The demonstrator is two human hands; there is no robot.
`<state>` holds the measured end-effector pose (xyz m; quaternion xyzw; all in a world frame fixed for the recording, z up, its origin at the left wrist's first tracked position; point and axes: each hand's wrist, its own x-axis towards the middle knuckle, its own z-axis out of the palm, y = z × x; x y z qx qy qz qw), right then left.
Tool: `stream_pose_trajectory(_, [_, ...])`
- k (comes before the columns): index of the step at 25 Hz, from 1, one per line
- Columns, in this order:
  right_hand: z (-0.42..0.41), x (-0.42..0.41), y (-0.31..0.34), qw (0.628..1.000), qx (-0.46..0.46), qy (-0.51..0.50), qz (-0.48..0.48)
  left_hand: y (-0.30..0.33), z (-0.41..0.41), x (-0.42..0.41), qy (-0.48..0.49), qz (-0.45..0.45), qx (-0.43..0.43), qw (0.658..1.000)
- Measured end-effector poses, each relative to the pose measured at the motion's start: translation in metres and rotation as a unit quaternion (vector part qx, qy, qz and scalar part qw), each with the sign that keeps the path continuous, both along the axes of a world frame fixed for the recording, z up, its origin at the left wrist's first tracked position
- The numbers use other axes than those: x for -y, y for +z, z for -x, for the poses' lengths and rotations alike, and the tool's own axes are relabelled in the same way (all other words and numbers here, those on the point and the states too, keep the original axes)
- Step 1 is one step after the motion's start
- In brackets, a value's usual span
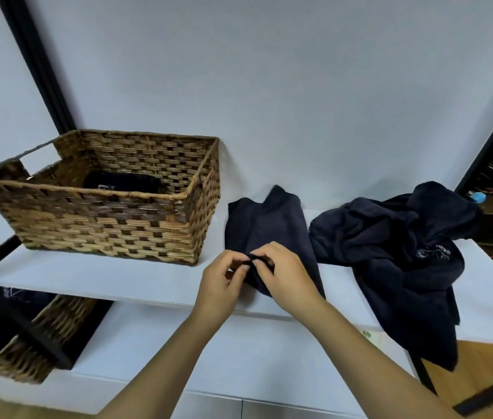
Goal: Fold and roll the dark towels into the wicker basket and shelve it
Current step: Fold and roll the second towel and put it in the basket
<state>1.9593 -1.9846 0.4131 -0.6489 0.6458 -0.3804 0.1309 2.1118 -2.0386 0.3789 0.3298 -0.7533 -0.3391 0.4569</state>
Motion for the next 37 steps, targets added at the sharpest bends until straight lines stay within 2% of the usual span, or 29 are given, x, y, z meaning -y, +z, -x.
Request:
stream_pose_trajectory(3, [0.003,0.001,-0.003,0.999,0.037,-0.01,0.001,-0.004,0.002,-0.002,0.014,-0.033,-0.017,0.999])
stream_pose_trajectory(7, [0.005,0.003,-0.001,1.0,-0.003,0.017,-0.003,-0.006,0.002,-0.001,0.003,-0.054,-0.019,0.998])
stream_pose_trajectory(9, [0.005,0.003,0.001,0.999,-0.023,0.028,-0.002,-0.008,0.002,0.001,-0.006,-0.026,-0.006,1.0])
stream_pose_trajectory(12, [0.005,-0.004,0.006,0.999,-0.005,0.025,-0.024,-0.009,0.002,0.004,-0.006,0.017,0.023,1.0])
stream_pose_trajectory(14, [0.004,-0.012,0.004,0.996,-0.074,0.01,-0.044,-0.009,0.002,0.004,0.003,0.021,0.023,0.999])
stream_pose_trajectory(17, [0.01,-0.026,-0.011,0.958,-0.285,-0.023,0.002,-0.011,-0.001,0.005,0.015,0.013,-0.007,1.0])
stream_pose_trajectory(22, [0.045,-0.052,-0.016,0.886,-0.45,-0.105,-0.021,-0.012,-0.001,0.007,0.006,-0.061,-0.076,0.995])
stream_pose_trajectory(26, [0.053,-0.074,-0.014,0.859,-0.487,-0.157,-0.03,-0.013,0.0,0.006,-0.003,-0.042,-0.071,0.997])
stream_pose_trajectory(32, [0.067,-0.077,-0.012,0.857,-0.485,-0.175,0.015,-0.008,-0.001,0.005,0.007,-0.043,-0.082,0.996])
stream_pose_trajectory(37, [0.076,-0.071,-0.017,0.845,-0.52,-0.102,0.063,0.005,-0.001,-0.003,-0.011,-0.027,-0.069,0.997])
